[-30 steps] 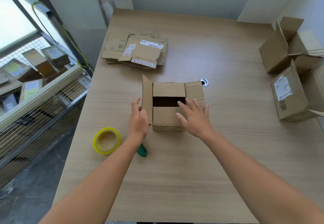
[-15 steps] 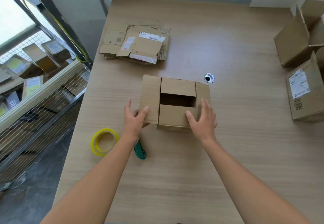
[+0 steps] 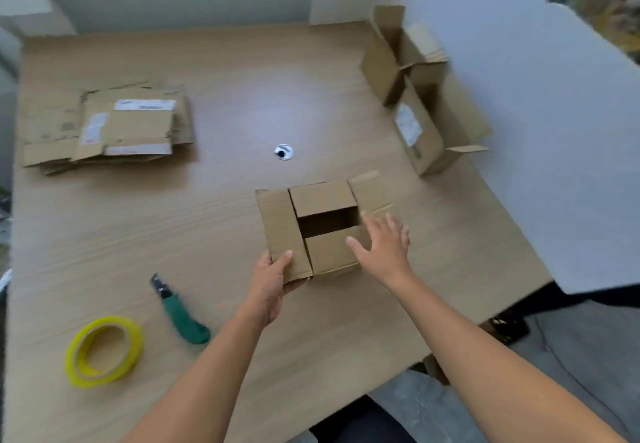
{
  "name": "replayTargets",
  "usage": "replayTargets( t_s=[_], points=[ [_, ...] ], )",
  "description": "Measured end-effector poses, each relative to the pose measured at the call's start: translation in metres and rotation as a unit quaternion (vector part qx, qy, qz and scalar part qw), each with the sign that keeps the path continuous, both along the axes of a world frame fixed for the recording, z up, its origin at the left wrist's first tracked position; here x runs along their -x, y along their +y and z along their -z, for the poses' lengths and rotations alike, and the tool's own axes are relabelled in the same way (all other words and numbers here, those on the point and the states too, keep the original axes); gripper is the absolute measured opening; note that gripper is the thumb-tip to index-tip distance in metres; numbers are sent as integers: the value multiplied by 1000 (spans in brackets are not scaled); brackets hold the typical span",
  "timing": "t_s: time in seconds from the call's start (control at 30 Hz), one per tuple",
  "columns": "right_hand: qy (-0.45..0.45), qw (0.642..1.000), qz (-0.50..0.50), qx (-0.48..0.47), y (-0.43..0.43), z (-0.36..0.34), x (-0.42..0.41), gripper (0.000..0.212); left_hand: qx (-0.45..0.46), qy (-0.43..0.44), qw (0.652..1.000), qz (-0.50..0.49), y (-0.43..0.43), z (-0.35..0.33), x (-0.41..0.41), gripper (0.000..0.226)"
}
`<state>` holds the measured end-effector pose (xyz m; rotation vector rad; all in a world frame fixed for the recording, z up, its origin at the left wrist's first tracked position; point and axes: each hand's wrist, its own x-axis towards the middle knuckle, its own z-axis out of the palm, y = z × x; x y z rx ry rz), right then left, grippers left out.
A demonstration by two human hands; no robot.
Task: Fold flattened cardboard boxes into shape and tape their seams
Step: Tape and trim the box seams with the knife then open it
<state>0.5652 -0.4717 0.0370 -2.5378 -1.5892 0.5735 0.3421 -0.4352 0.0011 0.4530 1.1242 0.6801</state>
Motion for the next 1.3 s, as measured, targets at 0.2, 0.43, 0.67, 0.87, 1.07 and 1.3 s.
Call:
replayTargets(
  t_s=[0.2, 0.43, 0.67, 0.87, 1.07, 1.3],
  points=[
    [69, 993, 93, -24, -38, -14, -79, 34, -242, 311, 911, 124, -20, -6, -95, 68],
    [162, 983, -16, -80, -87, -5, -129, 32, -631, 445, 524, 359, 16, -10, -133, 24],
    [-52, 974, -187, 117, -121, 38, -135, 123, -612, 507, 385, 469, 39, -5, -162, 85],
    [-84, 981, -155, 82, -127, 49, -123, 101, -591, 534, 408, 446, 69, -11, -196, 81],
    [-118, 975, -149, 119, -115, 41, -128, 94, -559, 604, 341, 454, 65, -4, -212, 81],
    [-113, 971, -168, 129, -108, 33, -143, 101, -551, 540, 225, 595, 21, 16, -214, 77]
  ],
)
